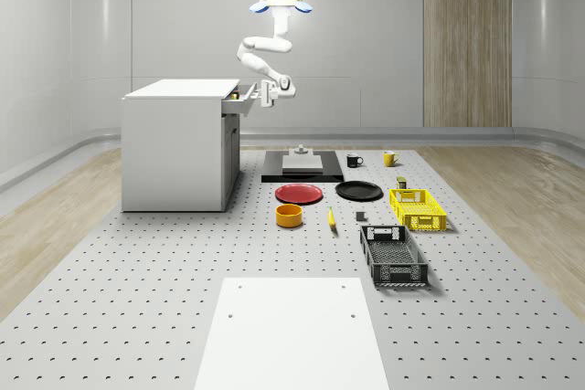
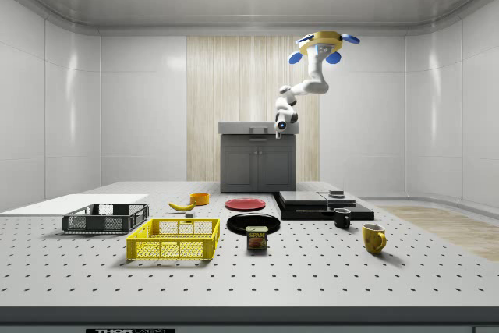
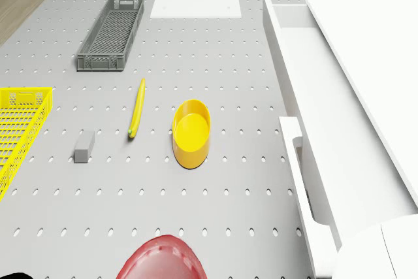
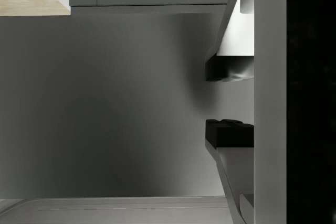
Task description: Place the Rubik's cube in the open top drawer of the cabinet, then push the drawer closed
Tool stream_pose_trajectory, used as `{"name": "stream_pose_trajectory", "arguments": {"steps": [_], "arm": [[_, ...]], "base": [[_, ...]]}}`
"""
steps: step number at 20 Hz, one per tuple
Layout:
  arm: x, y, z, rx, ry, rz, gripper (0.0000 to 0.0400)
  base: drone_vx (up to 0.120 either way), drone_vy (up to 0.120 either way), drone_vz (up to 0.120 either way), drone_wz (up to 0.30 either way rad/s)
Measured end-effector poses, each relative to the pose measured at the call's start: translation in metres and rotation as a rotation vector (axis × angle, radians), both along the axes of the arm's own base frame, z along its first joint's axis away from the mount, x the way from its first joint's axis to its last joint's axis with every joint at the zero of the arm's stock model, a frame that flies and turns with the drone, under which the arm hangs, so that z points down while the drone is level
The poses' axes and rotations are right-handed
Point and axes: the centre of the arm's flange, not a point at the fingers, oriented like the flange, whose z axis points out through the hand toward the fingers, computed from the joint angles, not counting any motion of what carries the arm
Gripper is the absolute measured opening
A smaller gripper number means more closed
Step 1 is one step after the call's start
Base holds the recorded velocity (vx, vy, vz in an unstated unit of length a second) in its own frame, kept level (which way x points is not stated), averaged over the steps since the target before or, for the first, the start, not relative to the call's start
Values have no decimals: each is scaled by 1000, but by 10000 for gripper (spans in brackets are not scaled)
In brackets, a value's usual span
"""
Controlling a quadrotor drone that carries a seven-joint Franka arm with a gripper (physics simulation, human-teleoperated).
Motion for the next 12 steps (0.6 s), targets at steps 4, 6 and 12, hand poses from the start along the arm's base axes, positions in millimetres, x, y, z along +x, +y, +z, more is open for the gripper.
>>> {"name": "stream_pose_trajectory", "arguments": {"steps": [4, 6, 12], "arm": [[0, 22, 2, 1, 24, 2, 106], [-8, 29, 9, 1, 28, 2, 106], [4, 61, 9, 1, 1, 1, 105]], "base": [[0, 0, 0, 0], [0, 0, 0, 0], [0, 0, 0, 0]]}}
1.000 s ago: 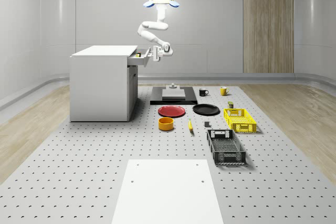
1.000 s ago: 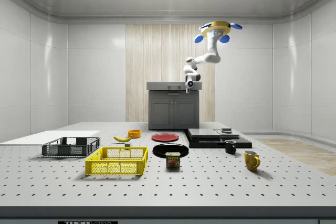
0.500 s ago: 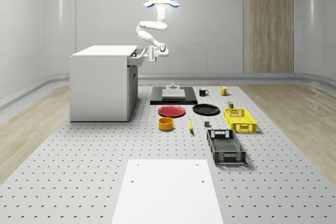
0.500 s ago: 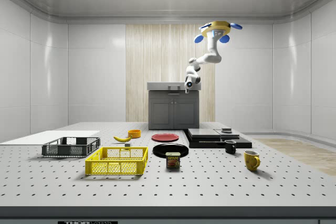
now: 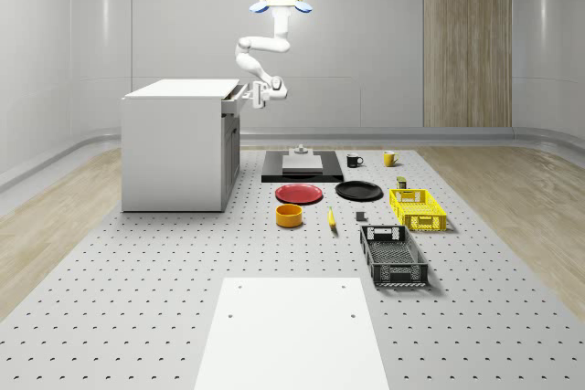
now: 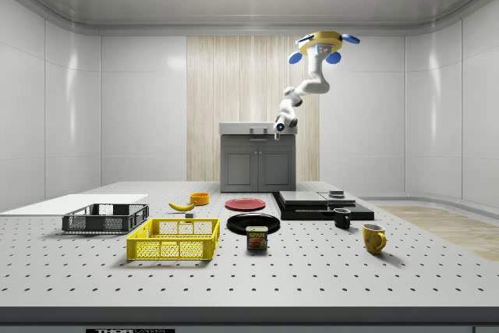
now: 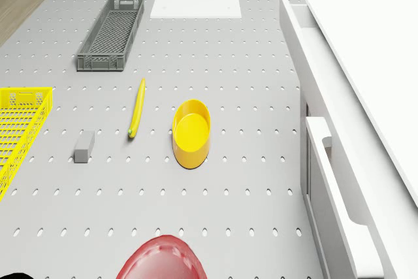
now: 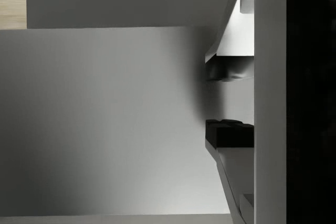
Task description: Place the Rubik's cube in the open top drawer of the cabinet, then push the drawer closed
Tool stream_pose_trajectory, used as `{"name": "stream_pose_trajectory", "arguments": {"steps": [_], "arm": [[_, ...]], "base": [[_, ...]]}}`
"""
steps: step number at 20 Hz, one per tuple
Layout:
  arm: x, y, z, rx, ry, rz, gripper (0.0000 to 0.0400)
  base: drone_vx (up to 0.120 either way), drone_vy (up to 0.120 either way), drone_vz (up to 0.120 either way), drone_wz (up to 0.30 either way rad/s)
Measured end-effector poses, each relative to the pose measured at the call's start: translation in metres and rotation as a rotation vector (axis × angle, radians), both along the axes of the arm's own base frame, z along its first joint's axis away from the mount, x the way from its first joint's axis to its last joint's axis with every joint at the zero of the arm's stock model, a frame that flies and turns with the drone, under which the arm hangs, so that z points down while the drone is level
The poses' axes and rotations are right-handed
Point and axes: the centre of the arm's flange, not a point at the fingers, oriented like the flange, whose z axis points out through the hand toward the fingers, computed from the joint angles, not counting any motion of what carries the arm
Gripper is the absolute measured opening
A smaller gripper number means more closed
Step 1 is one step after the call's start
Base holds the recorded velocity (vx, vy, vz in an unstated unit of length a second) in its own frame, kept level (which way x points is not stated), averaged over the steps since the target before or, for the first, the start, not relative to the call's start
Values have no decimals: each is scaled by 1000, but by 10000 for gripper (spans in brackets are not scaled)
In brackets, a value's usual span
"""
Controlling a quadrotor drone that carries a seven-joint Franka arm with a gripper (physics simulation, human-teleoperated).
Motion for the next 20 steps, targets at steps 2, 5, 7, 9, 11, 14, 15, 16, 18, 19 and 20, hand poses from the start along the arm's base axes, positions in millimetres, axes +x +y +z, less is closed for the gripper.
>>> {"name": "stream_pose_trajectory", "arguments": {"steps": [2, 5, 7, 9, 11, 14, 15, 16, 18, 19, 20], "arm": [[3, 11, 1, 0, -4, 0, 105], [-4, 23, 11, 1, 23, 2, 106], [2, 31, 10, 1, 12, 2, 106], [7, 37, 9, 0, 4, 1, 105], [10, 43, 8, 0, -1, 1, 105], [14, 50, 6, 0, -6, 2, 105], [15, 52, 6, 0, -8, 2, 105], [15, 54, 5, 0, -9, 2, 105], [17, 57, 4, 0, -10, 3, 105], [17, 58, 3, 0, -11, 4, 105], [18, 59, 3, 0, -11, 5, 105]], "base": [[0, 0, 0, 0], [0, 27, 0, 0], [0, 120, 0, 0], [0, 120, 0, 0], [0, 120, 0, 0], [0, 120, 0, 0], [0, 120, 0, 0], [0, 80, 0, 0], [0, 0, 0, 0], [0, 0, 0, 0], [0, 0, 0, 0]]}}
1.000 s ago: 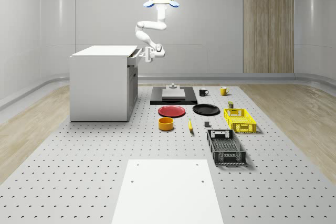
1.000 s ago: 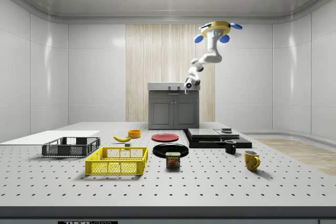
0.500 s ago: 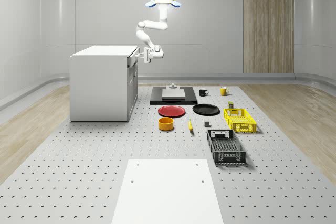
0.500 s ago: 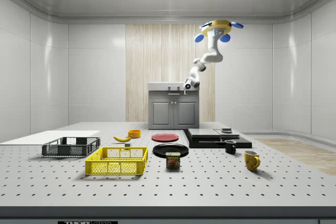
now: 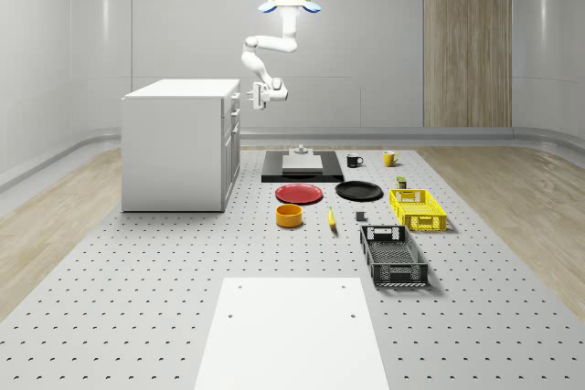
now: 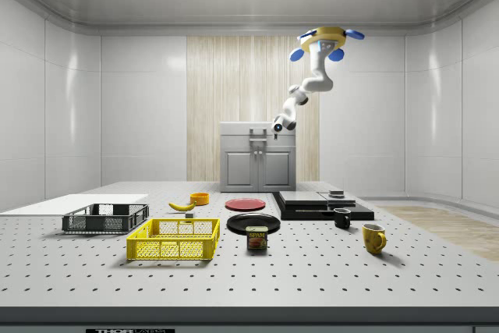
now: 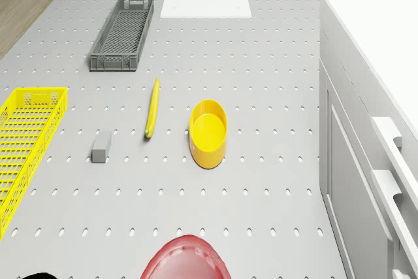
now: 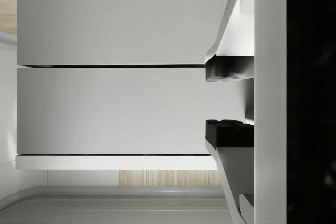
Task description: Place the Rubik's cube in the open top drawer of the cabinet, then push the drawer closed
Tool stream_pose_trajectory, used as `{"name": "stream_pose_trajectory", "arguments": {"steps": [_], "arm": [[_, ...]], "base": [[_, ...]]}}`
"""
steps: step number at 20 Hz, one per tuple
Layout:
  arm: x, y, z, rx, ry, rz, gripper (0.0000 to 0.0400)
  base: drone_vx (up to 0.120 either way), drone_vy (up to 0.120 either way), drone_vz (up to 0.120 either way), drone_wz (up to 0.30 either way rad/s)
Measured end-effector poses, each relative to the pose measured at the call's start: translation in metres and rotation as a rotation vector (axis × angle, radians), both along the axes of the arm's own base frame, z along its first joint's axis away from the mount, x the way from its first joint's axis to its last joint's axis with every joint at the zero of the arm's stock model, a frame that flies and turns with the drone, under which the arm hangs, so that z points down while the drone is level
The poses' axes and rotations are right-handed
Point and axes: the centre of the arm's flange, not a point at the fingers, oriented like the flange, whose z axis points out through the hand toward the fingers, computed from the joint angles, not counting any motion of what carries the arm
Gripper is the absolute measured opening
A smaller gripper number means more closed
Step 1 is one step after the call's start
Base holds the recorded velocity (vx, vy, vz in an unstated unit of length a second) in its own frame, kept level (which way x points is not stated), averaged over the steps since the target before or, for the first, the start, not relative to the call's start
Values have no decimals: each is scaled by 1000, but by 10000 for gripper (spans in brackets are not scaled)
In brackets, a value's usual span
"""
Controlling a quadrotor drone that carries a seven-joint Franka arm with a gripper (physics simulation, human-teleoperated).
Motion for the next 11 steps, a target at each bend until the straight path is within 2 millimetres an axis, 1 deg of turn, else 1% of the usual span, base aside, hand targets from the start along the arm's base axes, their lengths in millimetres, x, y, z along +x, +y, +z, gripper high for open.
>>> {"name": "stream_pose_trajectory", "arguments": {"steps": [11], "arm": [[3, 5, -3, 0, -3, 7, 105]], "base": [[0, 0, 0, 0]]}}
